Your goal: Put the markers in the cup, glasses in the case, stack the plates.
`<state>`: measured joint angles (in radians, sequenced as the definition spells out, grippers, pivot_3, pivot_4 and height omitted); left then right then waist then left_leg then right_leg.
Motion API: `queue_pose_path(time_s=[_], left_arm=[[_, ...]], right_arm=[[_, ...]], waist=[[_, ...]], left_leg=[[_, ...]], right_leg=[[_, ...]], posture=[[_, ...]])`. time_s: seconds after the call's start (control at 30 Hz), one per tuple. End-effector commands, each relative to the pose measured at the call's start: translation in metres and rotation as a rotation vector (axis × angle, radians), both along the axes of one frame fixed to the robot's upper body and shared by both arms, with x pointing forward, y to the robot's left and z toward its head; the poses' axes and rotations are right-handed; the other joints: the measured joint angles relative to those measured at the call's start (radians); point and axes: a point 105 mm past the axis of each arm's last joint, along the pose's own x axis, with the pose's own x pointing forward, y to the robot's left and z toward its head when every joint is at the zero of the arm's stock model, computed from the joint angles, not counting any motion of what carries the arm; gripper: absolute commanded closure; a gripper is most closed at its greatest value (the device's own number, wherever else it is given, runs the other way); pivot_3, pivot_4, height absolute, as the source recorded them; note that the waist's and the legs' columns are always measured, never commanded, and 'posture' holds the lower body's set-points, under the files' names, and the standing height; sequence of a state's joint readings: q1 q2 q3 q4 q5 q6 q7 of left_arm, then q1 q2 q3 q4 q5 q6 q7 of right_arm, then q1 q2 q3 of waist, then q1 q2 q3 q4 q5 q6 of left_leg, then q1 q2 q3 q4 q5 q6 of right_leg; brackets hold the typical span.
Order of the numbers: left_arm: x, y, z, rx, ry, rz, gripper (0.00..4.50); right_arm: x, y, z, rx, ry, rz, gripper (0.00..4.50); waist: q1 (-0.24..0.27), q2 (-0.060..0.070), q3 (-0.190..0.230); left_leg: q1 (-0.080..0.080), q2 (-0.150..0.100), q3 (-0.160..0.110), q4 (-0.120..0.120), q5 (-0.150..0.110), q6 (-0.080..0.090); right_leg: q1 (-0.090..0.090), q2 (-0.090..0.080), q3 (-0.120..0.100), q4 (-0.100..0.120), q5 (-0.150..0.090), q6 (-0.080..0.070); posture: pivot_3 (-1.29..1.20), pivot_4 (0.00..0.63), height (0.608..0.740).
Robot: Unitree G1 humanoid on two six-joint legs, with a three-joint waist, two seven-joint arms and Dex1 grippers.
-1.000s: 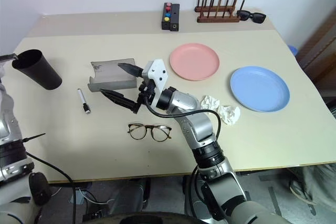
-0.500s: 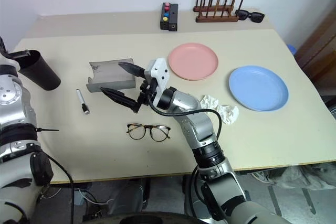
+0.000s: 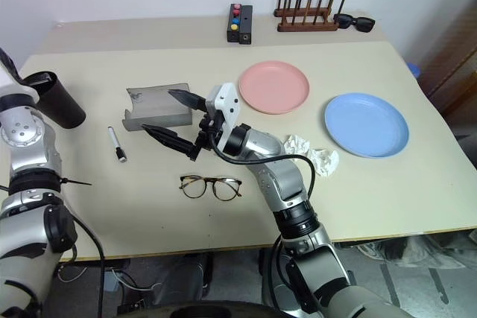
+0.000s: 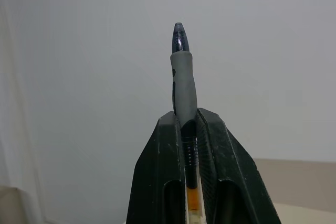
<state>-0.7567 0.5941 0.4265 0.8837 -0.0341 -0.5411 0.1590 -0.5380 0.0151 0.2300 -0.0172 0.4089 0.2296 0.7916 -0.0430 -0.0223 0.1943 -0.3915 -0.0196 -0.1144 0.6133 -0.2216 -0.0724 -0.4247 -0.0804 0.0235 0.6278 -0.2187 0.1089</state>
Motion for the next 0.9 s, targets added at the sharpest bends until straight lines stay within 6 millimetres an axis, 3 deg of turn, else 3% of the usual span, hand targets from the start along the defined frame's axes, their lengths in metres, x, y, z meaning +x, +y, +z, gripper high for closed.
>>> queue_pose_path(time_s=[0.03,0.7,0.9], left_arm=[[-0.001,0.0,0.009,-0.015,-0.037,0.007,4.49],[0.001,0.002,-0.005,-0.028,0.02,0.038,4.49],[0.001,0.003,-0.007,-0.026,0.031,0.064,1.88]], right_arm=[[-0.006,-0.002,0.015,0.039,-0.053,0.009,0.0],[-0.008,-0.003,0.013,0.039,-0.045,0.013,0.0],[-0.007,-0.003,0.013,0.039,-0.046,0.013,0.0]], waist=[[0.0,0.0,0.0],[0.0,0.0,0.0],[0.0,0.0,0.0]], left_leg=[[0.0,0.0,0.0,0.0,0.0,0.0],[0.0,0.0,0.0,0.0,0.0,0.0],[0.0,0.0,0.0,0.0,0.0,0.0]], right_leg=[[0.0,0.0,0.0,0.0,0.0,0.0],[0.0,0.0,0.0,0.0,0.0,0.0],[0.0,0.0,0.0,0.0,0.0,0.0]], posture=[[0.0,0.15,0.74],[0.0,0.15,0.74],[0.0,0.15,0.74]])
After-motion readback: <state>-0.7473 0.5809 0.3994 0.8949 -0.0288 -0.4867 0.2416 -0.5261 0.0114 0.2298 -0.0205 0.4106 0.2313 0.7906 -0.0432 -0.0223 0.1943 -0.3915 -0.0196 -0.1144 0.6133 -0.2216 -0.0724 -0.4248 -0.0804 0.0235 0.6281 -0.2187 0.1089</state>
